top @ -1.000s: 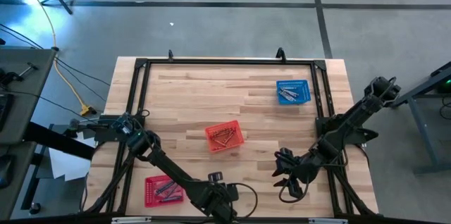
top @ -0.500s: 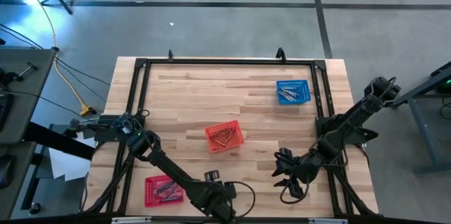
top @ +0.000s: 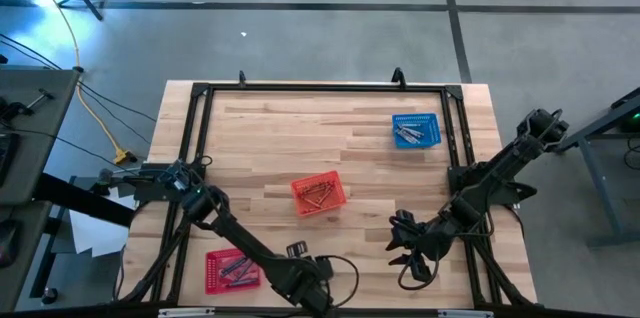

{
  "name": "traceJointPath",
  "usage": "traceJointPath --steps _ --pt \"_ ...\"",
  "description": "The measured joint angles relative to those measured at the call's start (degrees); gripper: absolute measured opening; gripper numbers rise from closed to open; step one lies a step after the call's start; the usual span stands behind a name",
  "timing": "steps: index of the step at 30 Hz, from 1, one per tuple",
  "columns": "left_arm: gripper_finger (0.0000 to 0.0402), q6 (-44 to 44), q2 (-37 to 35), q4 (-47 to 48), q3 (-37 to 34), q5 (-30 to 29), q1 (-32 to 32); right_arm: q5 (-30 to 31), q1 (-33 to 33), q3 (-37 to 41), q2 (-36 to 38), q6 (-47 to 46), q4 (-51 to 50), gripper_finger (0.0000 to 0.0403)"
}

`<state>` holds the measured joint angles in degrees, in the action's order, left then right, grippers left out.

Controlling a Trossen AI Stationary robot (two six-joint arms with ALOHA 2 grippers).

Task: Sort crayons
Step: Put the gray crayon into the blue bin

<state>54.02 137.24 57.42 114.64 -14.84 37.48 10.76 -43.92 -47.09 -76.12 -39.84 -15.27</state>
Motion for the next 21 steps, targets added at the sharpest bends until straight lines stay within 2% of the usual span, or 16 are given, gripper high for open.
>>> traceJointPath --steps 4,13,17,21 --pt "0.0133 1.6 -0.2 -2.5 -3.1 1.1 -0.2 0.0 0.0 0.0 0.0 0.3 0.0 0.0169" --pt "0.0126 0.9 -0.3 -2.2 -3.3 1.6 -1.0 0.0 0.0 0.0 0.0 0.3 0.1 0.0169" --pt "0.0089 2.4 -0.3 -2.0 -3.3 4.0 -1.9 0.0 0.0 0.0 0.0 0.3 0.1 0.0169" --pt "0.0029 4.4 -0.3 -1.8 -3.3 5.3 -2.3 0.0 0.0 0.0 0.0 0.3 0.1 0.0169"
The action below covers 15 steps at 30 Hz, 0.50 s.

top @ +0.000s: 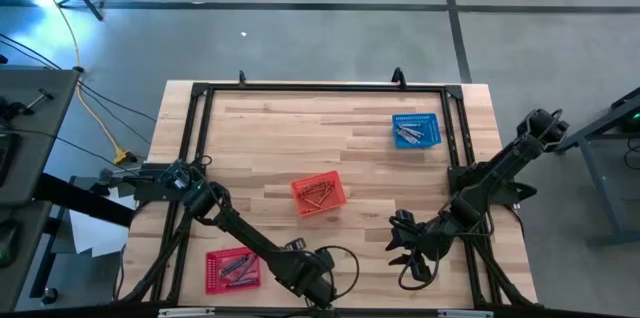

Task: Sort crayons
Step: Put the gray crayon into the blue bin

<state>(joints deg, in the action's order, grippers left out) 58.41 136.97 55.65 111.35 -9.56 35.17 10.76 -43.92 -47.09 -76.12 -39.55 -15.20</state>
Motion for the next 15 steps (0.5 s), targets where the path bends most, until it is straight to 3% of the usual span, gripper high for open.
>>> traceJointPath --steps 2,11,15 --pt "0.0009 1.8 0.0 0.0 0.0 0.4 -0.1 0.0 0.0 0.0 0.0 0.0 0.0 0.0169" --pt "0.0003 5.3 -0.3 -0.3 0.3 1.0 -0.3 -0.3 0.0 0.0 0.4 -0.3 -0.8 0.0169" --pt "0.0001 2.9 0.0 -1.6 2.2 -2.9 -0.4 0.1 0.0 0.0 2.2 0.0 -2.5 0.0169"
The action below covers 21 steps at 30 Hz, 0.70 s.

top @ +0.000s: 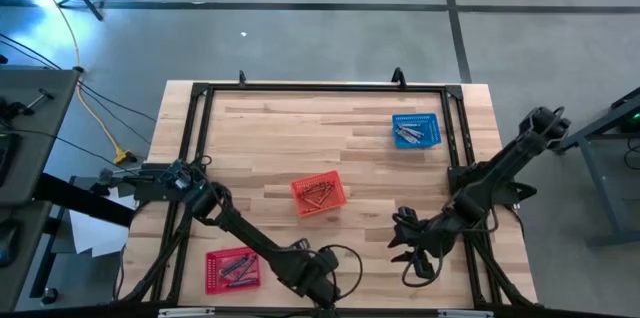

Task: Sort crayons
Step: Put the gray crayon into the blue bin

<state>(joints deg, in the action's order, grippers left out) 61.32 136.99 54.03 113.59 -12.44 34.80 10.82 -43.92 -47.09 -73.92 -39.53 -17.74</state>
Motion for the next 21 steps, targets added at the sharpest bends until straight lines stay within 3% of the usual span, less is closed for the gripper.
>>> traceJointPath --steps 12,16,21 --pt "0.0 -5.0 -0.4 -0.7 1.3 -9.6 -1.7 11.0 0.0 0.0 6.9 5.1 -3.5 0.0169" --pt "0.0 -6.2 -2.7 -0.4 1.3 -17.0 -2.0 16.2 0.0 0.0 11.5 5.1 -8.4 0.0169" --pt "0.0 -8.1 -7.5 -1.6 1.3 -31.6 -2.2 25.1 0.0 0.0 14.9 6.1 -11.3 0.0169"
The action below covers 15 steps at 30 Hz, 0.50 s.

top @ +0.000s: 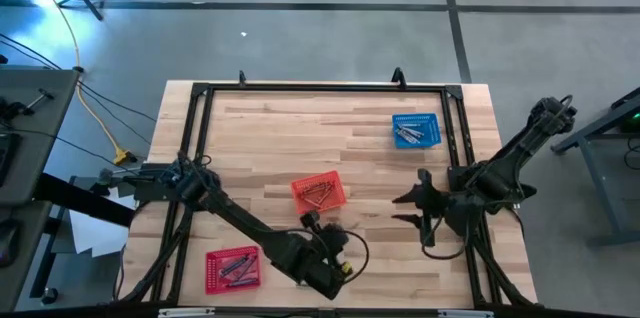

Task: Sort crayons
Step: Put the gray crayon into the blue bin

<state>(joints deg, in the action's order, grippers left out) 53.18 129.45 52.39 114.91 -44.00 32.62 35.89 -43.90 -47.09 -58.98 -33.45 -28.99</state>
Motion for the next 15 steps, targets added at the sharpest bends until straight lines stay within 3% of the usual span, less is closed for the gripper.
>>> traceJointPath --steps 3,7,12,15 --pt "0.0 -1.0 -2.8 -0.2 0.0 -10.9 0.7 3.7 0.0 0.0 0.3 3.7 2.6 0.0169" --pt "0.0 -1.7 -4.8 -1.8 0.0 -22.7 1.6 4.2 0.0 0.0 -0.3 15.9 14.6 0.0169" --pt "0.0 -8.3 -5.0 -7.5 0.0 -34.0 2.0 -0.3 0.0 0.0 -0.6 30.7 29.6 0.0169" --pt "0.0 -11.8 -5.0 -11.1 0.0 -37.8 1.9 -0.6 0.0 0.0 -0.7 35.6 34.9 0.0169"
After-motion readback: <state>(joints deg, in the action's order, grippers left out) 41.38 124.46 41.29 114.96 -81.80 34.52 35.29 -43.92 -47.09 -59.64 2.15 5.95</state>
